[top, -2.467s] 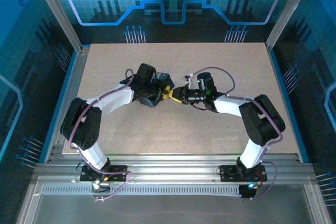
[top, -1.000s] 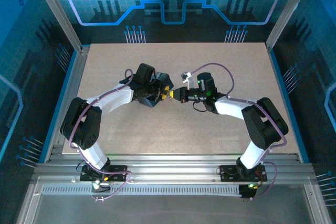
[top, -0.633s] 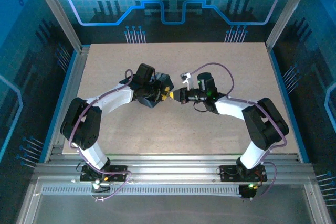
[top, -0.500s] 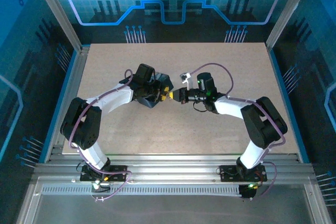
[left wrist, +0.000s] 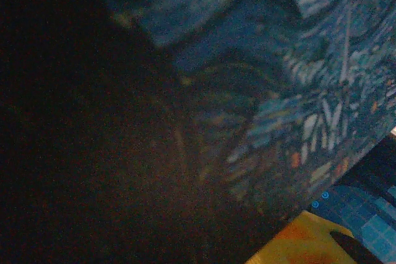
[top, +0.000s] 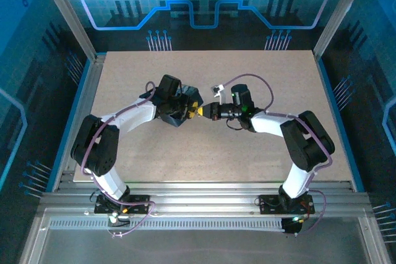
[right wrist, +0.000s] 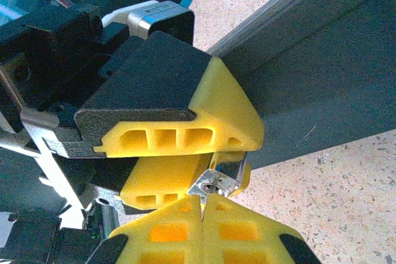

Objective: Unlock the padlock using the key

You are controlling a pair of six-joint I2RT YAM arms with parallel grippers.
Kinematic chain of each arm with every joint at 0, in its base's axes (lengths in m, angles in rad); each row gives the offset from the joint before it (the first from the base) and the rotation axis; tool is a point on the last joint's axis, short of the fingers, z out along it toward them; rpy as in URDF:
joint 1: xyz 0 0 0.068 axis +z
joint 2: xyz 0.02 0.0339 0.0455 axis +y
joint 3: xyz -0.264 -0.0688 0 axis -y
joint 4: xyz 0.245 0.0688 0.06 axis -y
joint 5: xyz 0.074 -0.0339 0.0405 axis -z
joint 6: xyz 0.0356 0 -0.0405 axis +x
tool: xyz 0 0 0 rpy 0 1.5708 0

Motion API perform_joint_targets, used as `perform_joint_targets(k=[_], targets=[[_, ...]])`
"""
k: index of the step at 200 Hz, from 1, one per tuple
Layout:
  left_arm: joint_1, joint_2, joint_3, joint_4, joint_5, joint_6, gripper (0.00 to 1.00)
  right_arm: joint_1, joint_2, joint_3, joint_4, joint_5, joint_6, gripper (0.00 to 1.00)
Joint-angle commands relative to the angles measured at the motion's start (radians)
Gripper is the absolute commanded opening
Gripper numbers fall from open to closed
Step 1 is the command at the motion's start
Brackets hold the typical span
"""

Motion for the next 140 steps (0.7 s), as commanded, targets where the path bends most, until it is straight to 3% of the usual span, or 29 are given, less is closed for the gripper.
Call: perform_joint_targets(k=[1,29,59,140], targets=[[0.006,-0.037,-0.001,0.057,0.016,-0.01,0.0,0.018,-0.015,0.002,0.014,-0.066,-0.038,0.01],[0.006,-0.04,0.003,0.052,0.017,-0.006,0.0,0.038,-0.055,0.014,-0.068,-0.02,-0.19,0.0],[0.004,-0.043,0.007,0.043,0.015,-0.005,0.0,0.108,-0.088,0.098,-0.345,0.104,-0.485,0.0],[0.006,-0.035,0.006,0.055,0.02,-0.016,0.0,0.205,-0.172,0.059,-0.391,0.274,-0.692,0.0]])
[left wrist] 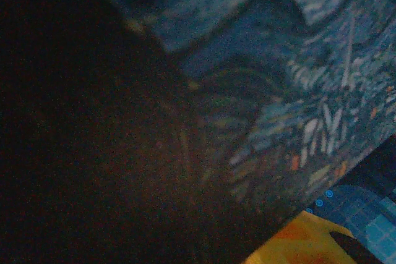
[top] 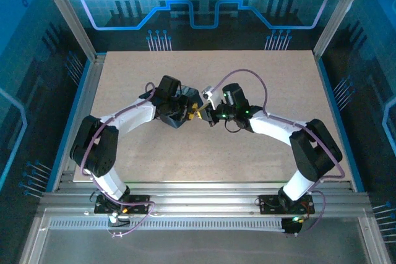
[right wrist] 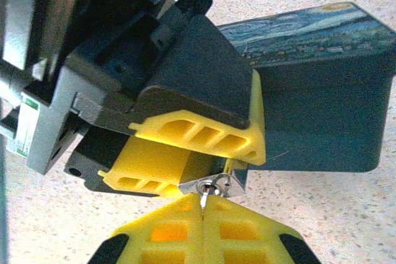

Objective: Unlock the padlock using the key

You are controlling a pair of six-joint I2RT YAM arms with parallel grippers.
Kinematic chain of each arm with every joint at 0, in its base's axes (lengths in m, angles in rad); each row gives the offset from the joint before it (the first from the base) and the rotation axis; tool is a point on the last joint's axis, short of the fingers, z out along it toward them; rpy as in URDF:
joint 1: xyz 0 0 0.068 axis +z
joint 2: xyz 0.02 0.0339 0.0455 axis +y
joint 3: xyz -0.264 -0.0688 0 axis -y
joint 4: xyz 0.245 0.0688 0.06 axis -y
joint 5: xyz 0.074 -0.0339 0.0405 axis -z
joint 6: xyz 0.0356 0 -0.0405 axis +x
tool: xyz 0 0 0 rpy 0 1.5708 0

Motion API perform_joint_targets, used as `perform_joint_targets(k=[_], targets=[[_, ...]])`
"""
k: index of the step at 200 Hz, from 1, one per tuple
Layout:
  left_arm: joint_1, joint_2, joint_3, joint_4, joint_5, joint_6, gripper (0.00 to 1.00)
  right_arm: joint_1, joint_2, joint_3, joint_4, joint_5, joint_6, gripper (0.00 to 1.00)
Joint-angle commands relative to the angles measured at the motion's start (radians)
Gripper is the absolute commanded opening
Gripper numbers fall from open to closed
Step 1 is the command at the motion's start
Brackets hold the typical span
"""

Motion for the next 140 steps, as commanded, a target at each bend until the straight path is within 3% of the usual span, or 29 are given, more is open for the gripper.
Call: perform_joint_targets(k=[1,45,90,112,140], targets=[[0.004,-0.026,0.011,0.087,0.008,-0.016,0.0,0.088,-0.049,-0.02,-0.046,-0.038,-0.127,0.0],[0.007,-0.032,0.008,0.095,0.005,-0.023,0.0,0.065,-0.027,-0.017,-0.034,-0.077,-0.051,0.0],[0.02,-0.045,-0.014,0.089,0.002,-0.019,0.0,-0.047,-0.095,-0.035,-0.005,-0.177,0.111,0.21],[0.024,-0.041,-0.014,0.09,0.009,-0.017,0.0,-0.063,-0.164,-0.02,-0.113,-0.162,0.003,0.28],[0.025,-0.026,0.01,0.051,0.033,0.019,0.0,-0.071,-0.209,-0.019,-0.239,-0.108,-0.303,0.32]])
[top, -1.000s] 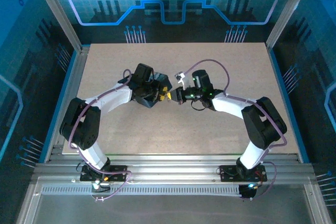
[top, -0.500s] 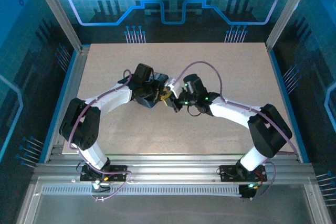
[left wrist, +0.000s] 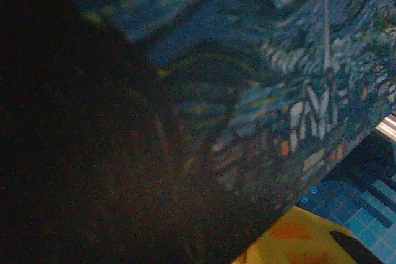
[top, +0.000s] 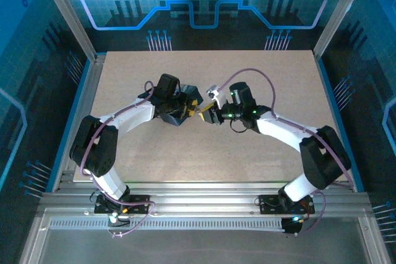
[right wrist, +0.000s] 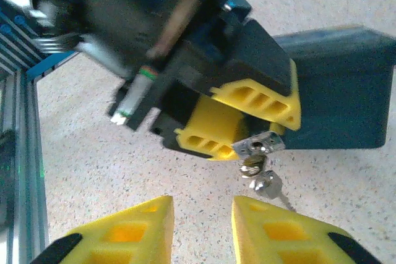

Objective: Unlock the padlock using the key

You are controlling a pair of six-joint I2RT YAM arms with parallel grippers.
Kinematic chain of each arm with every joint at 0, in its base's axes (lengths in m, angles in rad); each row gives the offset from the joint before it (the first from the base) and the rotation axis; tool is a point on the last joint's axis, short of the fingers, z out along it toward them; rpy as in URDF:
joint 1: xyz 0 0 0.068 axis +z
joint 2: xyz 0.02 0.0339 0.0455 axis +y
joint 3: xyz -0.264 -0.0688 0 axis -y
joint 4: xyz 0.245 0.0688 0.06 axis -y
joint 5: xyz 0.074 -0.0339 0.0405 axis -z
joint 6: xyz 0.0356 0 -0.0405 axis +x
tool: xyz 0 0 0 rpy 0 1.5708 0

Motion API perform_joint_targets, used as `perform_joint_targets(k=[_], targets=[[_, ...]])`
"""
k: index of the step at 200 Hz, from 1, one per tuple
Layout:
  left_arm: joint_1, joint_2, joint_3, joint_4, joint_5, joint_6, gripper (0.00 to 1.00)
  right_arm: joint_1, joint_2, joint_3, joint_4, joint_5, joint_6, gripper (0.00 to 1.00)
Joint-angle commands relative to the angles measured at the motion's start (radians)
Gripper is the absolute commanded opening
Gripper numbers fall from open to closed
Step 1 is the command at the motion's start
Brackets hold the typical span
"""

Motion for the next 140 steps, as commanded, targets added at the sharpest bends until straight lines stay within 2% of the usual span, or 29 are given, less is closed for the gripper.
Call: perform_joint_targets(k=[1,13,32,46,60,74,101,140], targets=[[0.01,-0.025,0.013,-0.01,0.034,0.023,0.0,-0.005,-0.049,0.005,-0.13,0.025,-0.279,0.32],[0.01,-0.025,0.011,-0.019,0.041,0.033,0.0,0.004,-0.055,-0.018,-0.112,0.07,-0.403,0.32],[0.009,-0.023,0.011,-0.029,0.049,0.044,0.0,0.022,-0.051,-0.099,0.038,0.113,-0.634,0.28],[0.009,-0.025,0.007,-0.029,0.051,0.046,0.0,0.051,-0.022,-0.124,0.173,0.186,-0.697,0.25],[0.009,-0.03,0.006,-0.031,0.051,0.048,0.0,0.065,0.021,-0.099,0.193,0.203,-0.755,0.25],[0.009,-0.029,0.008,-0.03,0.056,0.052,0.0,0.106,0.065,-0.098,0.253,0.296,-0.843,0.27],[0.009,-0.034,0.001,-0.021,0.059,0.048,0.0,0.142,0.1,-0.103,0.362,0.361,-0.887,0.27],[0.012,-0.035,0.0,-0.014,0.063,0.046,0.0,0.15,0.116,-0.094,0.379,0.391,-0.899,0.27]])
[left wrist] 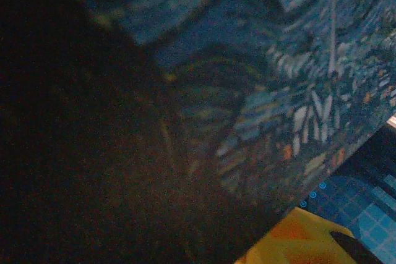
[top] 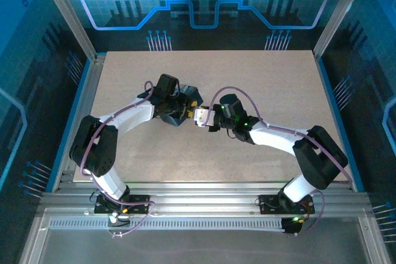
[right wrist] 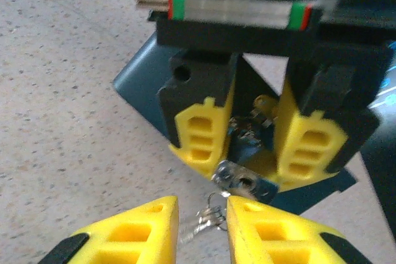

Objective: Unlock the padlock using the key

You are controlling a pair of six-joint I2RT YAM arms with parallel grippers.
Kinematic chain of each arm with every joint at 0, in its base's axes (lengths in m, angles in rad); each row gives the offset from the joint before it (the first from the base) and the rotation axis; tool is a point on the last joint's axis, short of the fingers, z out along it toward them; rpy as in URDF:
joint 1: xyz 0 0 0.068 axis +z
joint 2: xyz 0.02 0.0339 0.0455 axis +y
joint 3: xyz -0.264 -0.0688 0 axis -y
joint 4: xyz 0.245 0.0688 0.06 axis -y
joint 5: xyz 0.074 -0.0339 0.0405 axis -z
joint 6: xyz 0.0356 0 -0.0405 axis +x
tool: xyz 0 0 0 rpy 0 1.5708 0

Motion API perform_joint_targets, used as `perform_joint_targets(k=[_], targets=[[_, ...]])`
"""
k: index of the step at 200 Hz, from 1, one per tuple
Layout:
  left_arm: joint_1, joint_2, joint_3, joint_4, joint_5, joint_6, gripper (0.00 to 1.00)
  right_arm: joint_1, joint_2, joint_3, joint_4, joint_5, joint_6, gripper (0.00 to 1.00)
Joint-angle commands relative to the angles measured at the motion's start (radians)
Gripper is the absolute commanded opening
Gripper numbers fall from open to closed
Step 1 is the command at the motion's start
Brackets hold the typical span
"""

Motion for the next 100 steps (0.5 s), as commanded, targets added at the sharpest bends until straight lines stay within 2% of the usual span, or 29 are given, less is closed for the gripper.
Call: perform_joint_targets(k=[1,100], targets=[[0.009,-0.035,0.001,0.007,0.038,0.015,0.0,0.009,0.017,0.011,0.082,0.049,-0.054,0.27],[0.012,-0.043,0.006,-0.001,0.032,0.015,0.0,-0.011,0.062,0.005,0.075,0.06,-0.078,0.28]])
